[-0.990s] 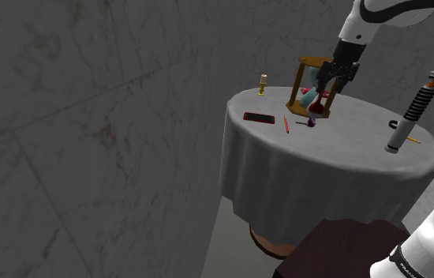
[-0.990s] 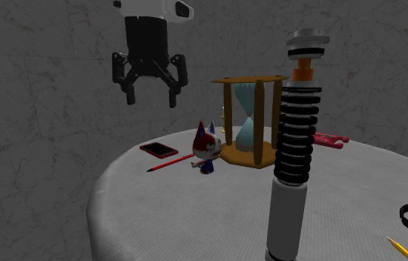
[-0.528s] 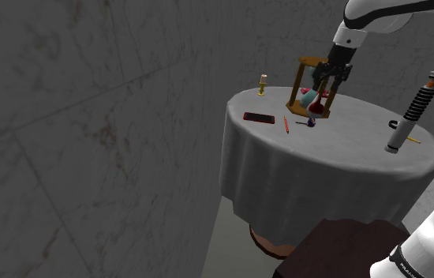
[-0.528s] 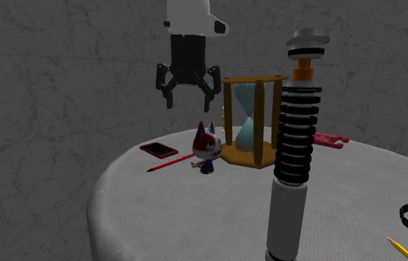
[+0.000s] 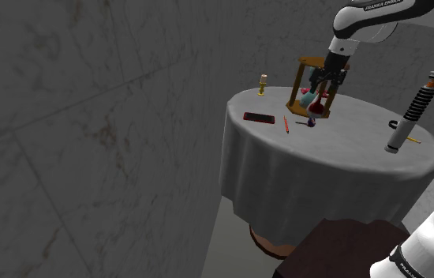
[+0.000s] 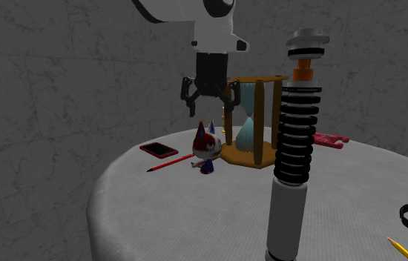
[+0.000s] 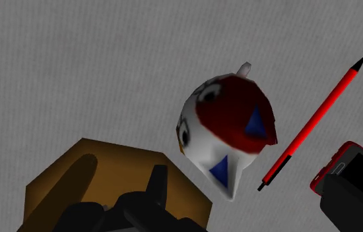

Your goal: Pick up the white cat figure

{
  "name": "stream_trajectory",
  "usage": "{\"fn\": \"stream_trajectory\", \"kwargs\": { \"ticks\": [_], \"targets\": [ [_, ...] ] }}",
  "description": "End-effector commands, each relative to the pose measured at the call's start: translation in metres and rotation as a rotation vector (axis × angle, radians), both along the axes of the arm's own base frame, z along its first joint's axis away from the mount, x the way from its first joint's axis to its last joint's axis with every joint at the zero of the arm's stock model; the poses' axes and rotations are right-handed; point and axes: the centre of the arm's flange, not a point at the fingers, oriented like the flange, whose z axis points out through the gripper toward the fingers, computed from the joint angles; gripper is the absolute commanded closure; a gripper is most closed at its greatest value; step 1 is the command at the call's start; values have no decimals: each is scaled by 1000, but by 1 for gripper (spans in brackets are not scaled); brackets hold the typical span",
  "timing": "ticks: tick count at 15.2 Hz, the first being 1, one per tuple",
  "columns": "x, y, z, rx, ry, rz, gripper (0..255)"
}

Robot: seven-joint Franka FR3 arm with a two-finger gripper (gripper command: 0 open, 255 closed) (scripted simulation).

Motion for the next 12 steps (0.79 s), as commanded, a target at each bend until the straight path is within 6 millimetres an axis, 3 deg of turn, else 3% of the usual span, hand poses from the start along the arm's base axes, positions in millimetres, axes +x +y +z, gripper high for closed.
{"fn": "stream_trajectory", "kwargs": {
  "ticks": [1,6,7,12],
  "targets": [
    [1,-1,-10,0,0,-1,0],
    [1,-1,-24,0,0,-1,0],
    [1,-1,-24,0,0,-1,255],
    [1,0,-24,0,0,-1,255]
  ]
}}
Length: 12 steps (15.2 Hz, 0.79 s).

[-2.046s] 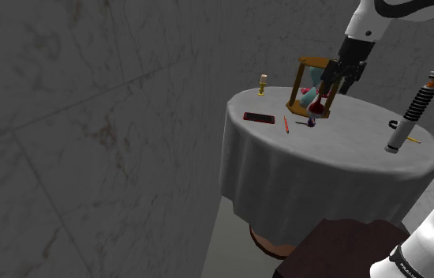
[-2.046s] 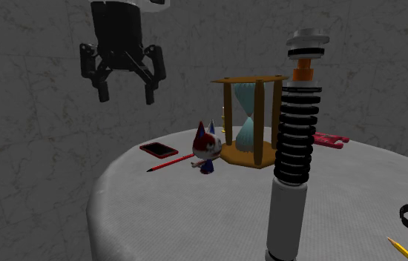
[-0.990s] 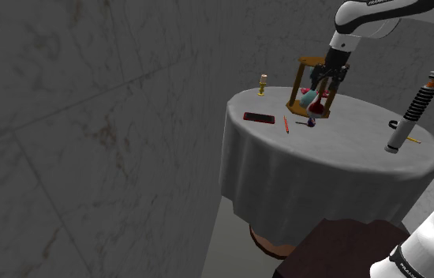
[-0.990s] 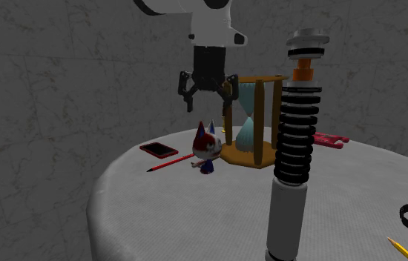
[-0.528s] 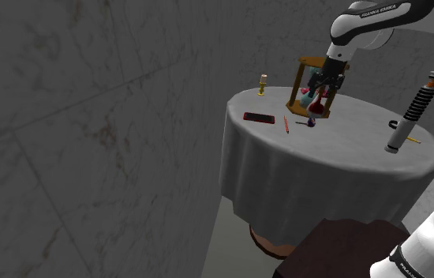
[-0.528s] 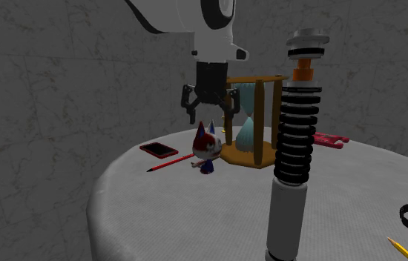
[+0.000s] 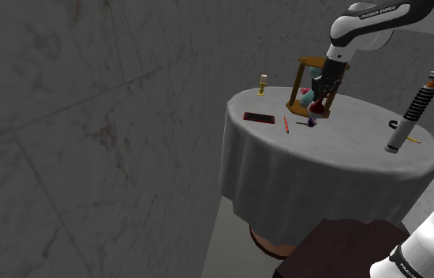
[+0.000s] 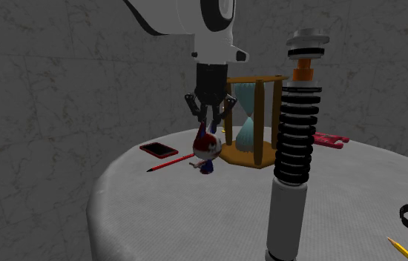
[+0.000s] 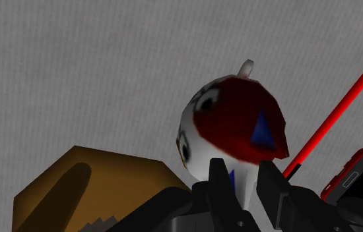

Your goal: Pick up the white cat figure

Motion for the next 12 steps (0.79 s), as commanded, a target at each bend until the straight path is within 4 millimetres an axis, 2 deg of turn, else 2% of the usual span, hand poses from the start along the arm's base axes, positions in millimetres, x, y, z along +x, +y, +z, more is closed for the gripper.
{"fn": "stream_trajectory", "kwargs": {
  "ticks": [1,4,12],
  "targets": [
    [0,0,0,0,1,0,255],
    [0,0,0,0,1,0,255],
    [0,0,42,0,1,0,255]
  ]
}}
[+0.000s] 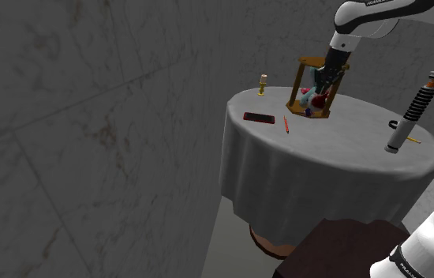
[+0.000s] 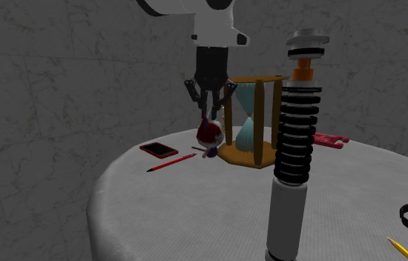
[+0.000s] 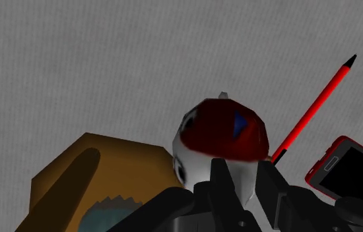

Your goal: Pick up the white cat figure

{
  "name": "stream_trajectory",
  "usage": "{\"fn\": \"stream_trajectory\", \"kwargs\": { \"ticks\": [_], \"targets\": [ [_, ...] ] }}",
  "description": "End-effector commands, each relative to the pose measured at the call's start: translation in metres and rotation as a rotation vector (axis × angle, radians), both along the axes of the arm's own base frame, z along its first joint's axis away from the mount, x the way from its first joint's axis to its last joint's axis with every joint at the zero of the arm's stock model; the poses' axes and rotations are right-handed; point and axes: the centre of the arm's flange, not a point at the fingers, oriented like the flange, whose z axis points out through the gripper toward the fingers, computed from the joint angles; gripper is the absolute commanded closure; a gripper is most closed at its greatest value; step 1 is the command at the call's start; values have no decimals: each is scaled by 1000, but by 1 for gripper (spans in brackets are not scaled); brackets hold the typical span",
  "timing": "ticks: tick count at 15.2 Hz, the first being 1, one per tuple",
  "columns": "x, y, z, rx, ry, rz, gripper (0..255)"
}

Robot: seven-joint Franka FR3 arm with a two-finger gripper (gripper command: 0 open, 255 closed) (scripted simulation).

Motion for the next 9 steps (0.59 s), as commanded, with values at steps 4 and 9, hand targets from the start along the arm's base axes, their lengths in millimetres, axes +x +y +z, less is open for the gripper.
{"fn": "stream_trajectory", "kwargs": {
  "ticks": [4,9],
  "targets": [
    [0,-1,26,0,0,0,255],
    [0,0,43,0,0,0,255]
  ]
}}
